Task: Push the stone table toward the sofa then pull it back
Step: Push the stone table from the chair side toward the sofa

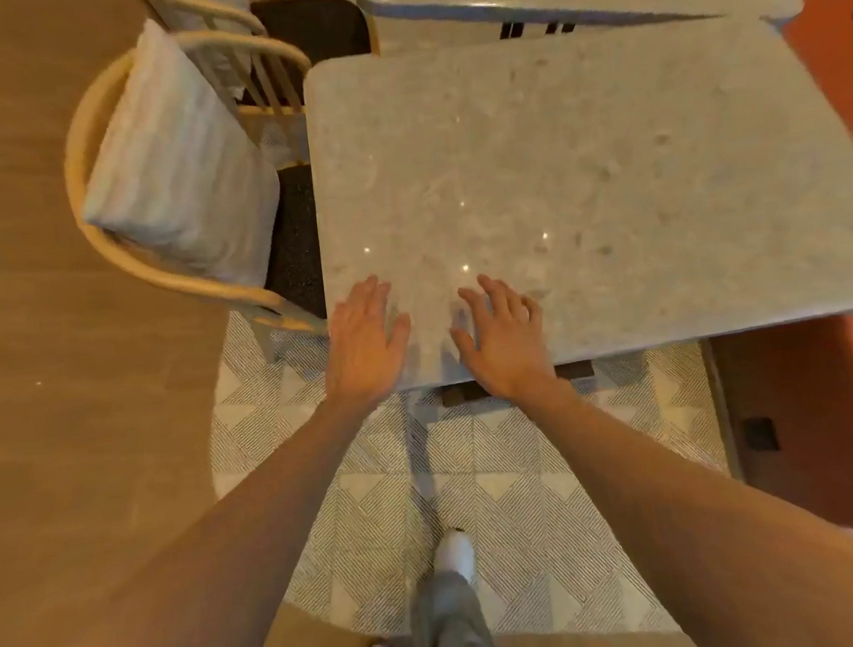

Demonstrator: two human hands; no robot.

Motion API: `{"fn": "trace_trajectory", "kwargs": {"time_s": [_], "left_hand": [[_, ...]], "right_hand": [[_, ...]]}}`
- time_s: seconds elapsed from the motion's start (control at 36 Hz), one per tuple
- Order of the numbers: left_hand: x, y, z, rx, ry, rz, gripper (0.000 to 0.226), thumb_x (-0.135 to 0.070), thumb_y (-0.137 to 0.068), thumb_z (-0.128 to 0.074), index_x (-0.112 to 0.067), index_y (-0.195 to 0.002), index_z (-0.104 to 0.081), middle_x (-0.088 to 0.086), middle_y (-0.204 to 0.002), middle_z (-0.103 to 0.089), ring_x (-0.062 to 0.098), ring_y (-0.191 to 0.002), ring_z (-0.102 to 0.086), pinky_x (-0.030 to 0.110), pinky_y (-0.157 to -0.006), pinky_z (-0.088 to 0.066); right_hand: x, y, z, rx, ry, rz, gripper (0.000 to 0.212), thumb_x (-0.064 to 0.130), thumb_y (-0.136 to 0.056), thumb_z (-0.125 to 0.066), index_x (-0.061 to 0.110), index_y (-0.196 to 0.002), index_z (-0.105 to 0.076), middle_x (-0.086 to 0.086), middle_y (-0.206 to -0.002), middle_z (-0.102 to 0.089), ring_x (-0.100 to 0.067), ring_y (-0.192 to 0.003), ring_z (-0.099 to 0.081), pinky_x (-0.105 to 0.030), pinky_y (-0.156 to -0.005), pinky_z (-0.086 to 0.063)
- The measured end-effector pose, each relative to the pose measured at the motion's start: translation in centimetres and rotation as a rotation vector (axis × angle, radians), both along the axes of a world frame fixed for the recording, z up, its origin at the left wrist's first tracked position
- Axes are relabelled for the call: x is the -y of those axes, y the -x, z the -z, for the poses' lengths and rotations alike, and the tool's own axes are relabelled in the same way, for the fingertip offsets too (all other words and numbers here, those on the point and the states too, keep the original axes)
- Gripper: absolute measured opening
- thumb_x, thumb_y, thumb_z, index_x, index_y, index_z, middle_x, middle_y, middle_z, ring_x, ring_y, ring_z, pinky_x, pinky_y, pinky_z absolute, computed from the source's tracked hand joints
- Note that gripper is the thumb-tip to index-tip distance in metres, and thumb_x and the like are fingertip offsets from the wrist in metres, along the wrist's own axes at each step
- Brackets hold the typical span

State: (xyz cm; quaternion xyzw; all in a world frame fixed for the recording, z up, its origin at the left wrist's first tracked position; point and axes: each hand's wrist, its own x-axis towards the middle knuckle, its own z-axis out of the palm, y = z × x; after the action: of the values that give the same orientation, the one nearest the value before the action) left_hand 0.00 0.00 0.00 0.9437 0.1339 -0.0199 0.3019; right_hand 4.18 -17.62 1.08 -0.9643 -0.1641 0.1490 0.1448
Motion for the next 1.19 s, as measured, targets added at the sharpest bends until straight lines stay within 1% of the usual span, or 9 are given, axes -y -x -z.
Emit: {"fn": "trace_trajectory", "kwargs": {"time_s": [0.06,0.14,0.19,0.25,0.33,0.47,0.89,1.03,1.19], "left_hand": [[0.3,-0.5,0.9,0.024,-0.121,0.038,0.055,-0.034,-0.105,-0.038,-0.008,-0.153,-0.035,0.010,-0.163,-0.029,0.024,-0.153,-0.022,0.046,-0.124,-0.015],[0.8,-0.4,3.3,0.009,-0.228,0.057,0.059,-0.035,-0.104,-0.035,-0.006,-0.155,-0.030,0.010,-0.165,-0.025,0.023,-0.154,-0.019,0.047,-0.125,-0.012],[1.0,0.1,4.8,0.042,-0.378,0.076,0.061,-0.037,-0.104,-0.032,-0.003,-0.155,-0.028,0.012,-0.165,-0.026,0.024,-0.154,-0.020,0.047,-0.125,-0.014],[1.0,0.1,5.9,0.098,-0.460,0.056,0.063,-0.038,-0.102,-0.032,-0.003,-0.155,-0.030,0.013,-0.163,-0.029,0.025,-0.153,-0.024,0.047,-0.124,-0.017],[1.1,-0.2,7.1,0.159,-0.451,0.033,0.066,-0.040,-0.098,-0.034,-0.001,-0.153,-0.033,0.015,-0.162,-0.033,0.025,-0.151,-0.027,0.048,-0.124,-0.019],[0.8,-0.5,8.3,0.231,-0.469,0.042,0.067,-0.039,-0.097,-0.035,0.002,-0.151,-0.037,0.017,-0.161,-0.034,0.028,-0.152,-0.028,0.049,-0.124,-0.019],[-0.6,-1.9,8.1,0.269,-0.443,0.036,0.067,-0.040,-0.095,-0.039,0.000,-0.149,-0.041,0.014,-0.159,-0.039,0.027,-0.150,-0.030,0.047,-0.124,-0.019],[-2.0,-3.4,8.0,0.380,-0.421,0.015,0.059,-0.031,-0.093,-0.045,0.001,-0.142,-0.052,0.015,-0.151,-0.050,0.028,-0.145,-0.041,0.049,-0.121,-0.027],[-3.7,-5.1,8.0,0.391,-0.419,0.024,0.059,-0.032,-0.093,-0.043,-0.001,-0.142,-0.052,0.014,-0.152,-0.049,0.026,-0.145,-0.041,0.044,-0.123,-0.024]], "right_hand": [[-0.5,-0.6,1.0,0.088,0.055,-0.033,0.057,0.046,-0.104,-0.031,0.019,-0.155,-0.030,-0.008,-0.166,-0.021,-0.025,-0.154,-0.016,-0.051,-0.123,-0.013],[-1.4,-0.8,3.6,0.097,0.078,-0.035,0.061,0.047,-0.105,-0.027,0.014,-0.157,-0.026,-0.011,-0.167,-0.018,-0.028,-0.155,-0.012,-0.051,-0.125,-0.008],[-1.9,-0.3,5.4,0.129,0.107,-0.022,0.063,0.048,-0.105,-0.027,0.013,-0.158,-0.024,-0.012,-0.168,-0.016,-0.029,-0.156,-0.009,-0.051,-0.126,-0.006],[-2.2,-0.1,6.4,0.219,0.142,0.013,0.064,0.049,-0.103,-0.029,0.013,-0.156,-0.030,-0.013,-0.166,-0.023,-0.030,-0.155,-0.016,-0.053,-0.125,-0.011],[-2.5,-0.2,7.4,0.328,0.126,0.040,0.063,0.049,-0.098,-0.036,0.014,-0.149,-0.040,-0.013,-0.160,-0.037,-0.030,-0.150,-0.029,-0.052,-0.122,-0.019],[-2.6,-0.6,8.4,0.427,0.110,0.047,0.062,0.049,-0.095,-0.040,0.015,-0.146,-0.044,-0.012,-0.156,-0.042,-0.031,-0.147,-0.034,-0.050,-0.119,-0.019],[-4.0,-1.5,7.5,0.389,0.073,0.088,0.062,0.049,-0.092,-0.042,0.015,-0.143,-0.048,-0.011,-0.154,-0.044,-0.031,-0.145,-0.036,-0.052,-0.118,-0.024],[-5.4,-2.6,7.7,0.380,0.077,0.102,0.062,0.050,-0.094,-0.037,0.015,-0.144,-0.046,-0.012,-0.156,-0.042,-0.032,-0.146,-0.034,-0.052,-0.118,-0.023],[-7.1,-3.8,7.8,0.393,0.063,0.112,0.063,0.049,-0.094,-0.034,0.013,-0.144,-0.047,-0.014,-0.156,-0.041,-0.034,-0.146,-0.034,-0.054,-0.118,-0.023]]}}
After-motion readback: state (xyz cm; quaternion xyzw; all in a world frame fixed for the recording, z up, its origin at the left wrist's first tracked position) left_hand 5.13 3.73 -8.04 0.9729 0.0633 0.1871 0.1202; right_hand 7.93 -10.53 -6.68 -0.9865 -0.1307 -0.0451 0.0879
